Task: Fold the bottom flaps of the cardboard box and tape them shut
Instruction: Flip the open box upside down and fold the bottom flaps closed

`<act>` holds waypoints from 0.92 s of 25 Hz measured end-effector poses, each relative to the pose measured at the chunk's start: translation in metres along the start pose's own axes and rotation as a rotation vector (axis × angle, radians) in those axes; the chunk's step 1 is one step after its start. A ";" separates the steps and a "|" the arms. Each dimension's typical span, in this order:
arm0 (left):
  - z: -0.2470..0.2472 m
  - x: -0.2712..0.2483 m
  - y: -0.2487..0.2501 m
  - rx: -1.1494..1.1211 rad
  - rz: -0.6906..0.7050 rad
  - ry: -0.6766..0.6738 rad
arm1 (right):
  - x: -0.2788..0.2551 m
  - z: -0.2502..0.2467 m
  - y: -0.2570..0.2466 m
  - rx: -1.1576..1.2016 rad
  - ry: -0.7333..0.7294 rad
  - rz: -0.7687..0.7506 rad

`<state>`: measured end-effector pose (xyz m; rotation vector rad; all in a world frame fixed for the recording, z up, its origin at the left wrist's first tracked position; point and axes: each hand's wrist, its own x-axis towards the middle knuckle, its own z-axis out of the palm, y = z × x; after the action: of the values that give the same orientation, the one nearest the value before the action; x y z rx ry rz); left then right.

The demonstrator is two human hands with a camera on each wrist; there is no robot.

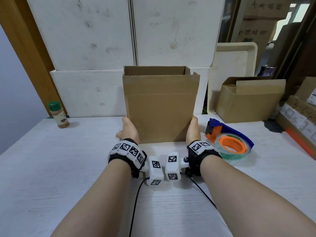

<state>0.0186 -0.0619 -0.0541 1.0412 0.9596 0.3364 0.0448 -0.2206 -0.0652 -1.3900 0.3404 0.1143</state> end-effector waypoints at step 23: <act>0.000 -0.020 0.024 0.092 0.233 -0.186 | -0.008 0.007 -0.027 0.027 0.027 -0.045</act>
<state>0.0121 -0.0625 -0.0236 1.2500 0.6934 0.3820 0.0457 -0.2182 -0.0361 -1.3724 0.3314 0.0541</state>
